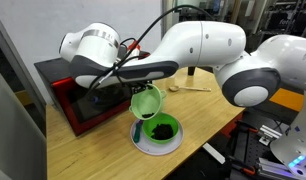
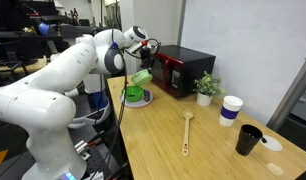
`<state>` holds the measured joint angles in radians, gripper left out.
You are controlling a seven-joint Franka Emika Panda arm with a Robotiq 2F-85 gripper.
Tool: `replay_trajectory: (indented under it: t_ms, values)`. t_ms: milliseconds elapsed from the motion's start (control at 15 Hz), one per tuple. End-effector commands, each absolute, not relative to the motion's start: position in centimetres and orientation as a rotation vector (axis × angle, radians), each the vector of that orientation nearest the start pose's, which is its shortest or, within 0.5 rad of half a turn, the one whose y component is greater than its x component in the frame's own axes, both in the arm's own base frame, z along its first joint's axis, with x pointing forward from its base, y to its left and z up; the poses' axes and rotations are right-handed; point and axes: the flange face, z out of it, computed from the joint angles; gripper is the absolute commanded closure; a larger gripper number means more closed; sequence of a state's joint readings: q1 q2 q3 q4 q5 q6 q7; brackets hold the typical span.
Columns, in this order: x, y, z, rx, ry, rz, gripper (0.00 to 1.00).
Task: Pour the contents in the light-green bowl into the dark-green bowl
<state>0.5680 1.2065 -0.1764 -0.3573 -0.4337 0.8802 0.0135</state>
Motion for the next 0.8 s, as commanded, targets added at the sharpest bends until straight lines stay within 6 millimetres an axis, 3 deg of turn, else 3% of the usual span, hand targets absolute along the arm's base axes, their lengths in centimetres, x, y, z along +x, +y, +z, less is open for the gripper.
replay_trajectory:
  t_ms: [0, 733]
  values:
    - [65.0, 29.5, 34.3, 2.369, 0.392, -0.629, 0.97]
    - [62.9, 32.5, 32.9, 2.404, 0.487, -0.725, 0.97]
